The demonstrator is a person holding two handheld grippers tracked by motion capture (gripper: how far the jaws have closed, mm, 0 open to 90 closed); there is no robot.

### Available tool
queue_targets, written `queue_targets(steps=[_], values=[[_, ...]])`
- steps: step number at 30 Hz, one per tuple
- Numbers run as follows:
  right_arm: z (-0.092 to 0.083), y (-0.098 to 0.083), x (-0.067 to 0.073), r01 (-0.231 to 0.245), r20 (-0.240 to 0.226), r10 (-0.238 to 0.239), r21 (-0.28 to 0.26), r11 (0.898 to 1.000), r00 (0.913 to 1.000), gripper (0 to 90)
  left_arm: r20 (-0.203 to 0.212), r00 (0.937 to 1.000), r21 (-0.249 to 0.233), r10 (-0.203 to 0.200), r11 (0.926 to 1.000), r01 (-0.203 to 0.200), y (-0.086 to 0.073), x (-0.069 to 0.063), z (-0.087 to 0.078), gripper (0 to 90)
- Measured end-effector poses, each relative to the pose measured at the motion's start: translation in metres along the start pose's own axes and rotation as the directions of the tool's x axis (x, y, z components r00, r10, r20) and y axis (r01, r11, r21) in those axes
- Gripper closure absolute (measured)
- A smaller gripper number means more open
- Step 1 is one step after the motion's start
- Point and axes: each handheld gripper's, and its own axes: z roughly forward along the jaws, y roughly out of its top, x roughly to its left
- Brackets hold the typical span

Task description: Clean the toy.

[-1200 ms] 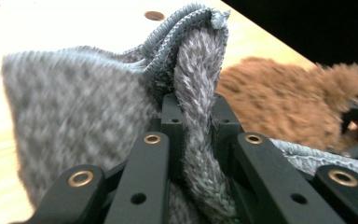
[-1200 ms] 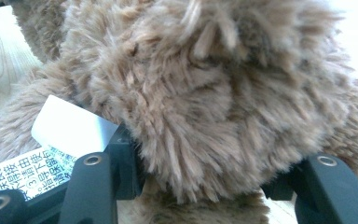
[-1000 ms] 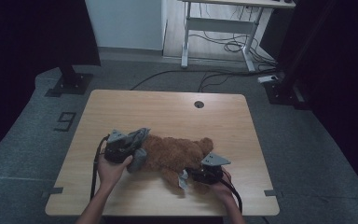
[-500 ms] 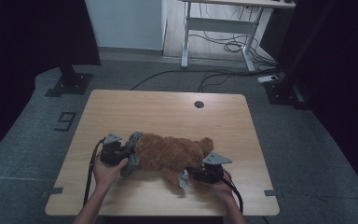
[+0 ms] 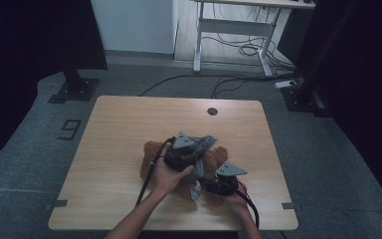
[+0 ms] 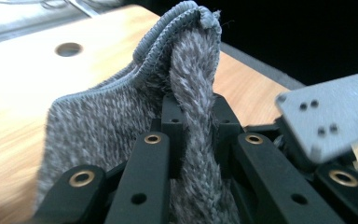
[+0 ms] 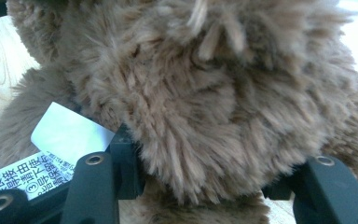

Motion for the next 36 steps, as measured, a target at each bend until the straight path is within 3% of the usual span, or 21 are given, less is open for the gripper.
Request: queue_targets(steps=[5, 9, 13, 16, 20, 22, 24, 26, 27, 32, 36], values=[[0.000, -0.001, 0.001, -0.001, 0.003, 0.001, 0.000, 1.000, 1.0000, 44.5, -0.007, 0.9991, 0.096, 0.042, 0.9946, -0.041, -0.004, -0.020, 0.044, 79.3], [0.001, -0.001, 0.001, 0.003, 0.011, -0.003, 0.010, 1.000, 0.9999, 45.1, -0.003, 1.0000, 0.083, 0.008, 0.9965, -0.007, -0.016, -0.012, 0.048, 78.8], [0.002, -0.001, 0.002, 0.001, 0.016, -0.001, 0.011, 1.000, 0.9999, 45.1, -0.039, 0.9992, 0.071, -0.009, 0.9974, 0.012, -0.018, 0.001, 0.032, 79.1], [0.001, -0.001, 0.001, -0.001, 0.017, 0.001, 0.007, 1.000, 0.9999, 45.1, -0.102, 0.9948, 0.076, 0.003, 0.9971, 0.005, -0.023, 0.014, 0.018, 79.4], [0.002, -0.001, 0.001, 0.005, 0.018, -0.005, 0.010, 1.000, 0.9998, 45.2, -0.182, 0.9821, 0.081, 0.048, 0.9961, -0.034, -0.038, 0.026, -0.001, 79.6], [0.002, -0.001, 0.001, -0.001, 0.018, 0.001, 0.009, 1.000, 0.9998, 45.4, -0.215, 0.9754, 0.087, 0.048, 0.9957, -0.030, -0.042, 0.035, -0.012, 79.8], [0.002, -0.001, 0.001, -0.006, 0.020, 0.006, 0.006, 1.000, 0.9998, 45.5, -0.234, 0.9719, 0.084, 0.023, 0.9965, -0.003, -0.047, 0.048, -0.022, 79.9], [0.002, -0.002, 0.001, -0.005, 0.016, 0.005, 0.007, 1.000, 0.9999, 45.6, -0.222, 0.9743, 0.057, -0.038, 0.9970, 0.052, -0.054, 0.064, -0.037, 79.8], [0.002, -0.001, 0.002, -0.001, 0.018, 0.001, 0.007, 1.000, 0.9998, 45.8, -0.224, 0.9735, 0.051, -0.047, 0.9969, 0.060, -0.055, 0.068, -0.041, 79.8], [0.002, -0.001, 0.001, -0.004, 0.018, 0.004, 0.009, 1.000, 0.9998, 45.9, -0.279, 0.9545, -0.009, -0.106, 0.9941, 0.108, -0.065, 0.090, -0.068, 79.5], [0.002, -0.001, 0.001, -0.003, 0.018, 0.003, 0.010, 1.000, 0.9998, 46.2, -0.314, 0.9369, 0.003, -0.154, 0.9865, 0.164, -0.087, 0.110, -0.080, 79.7]])
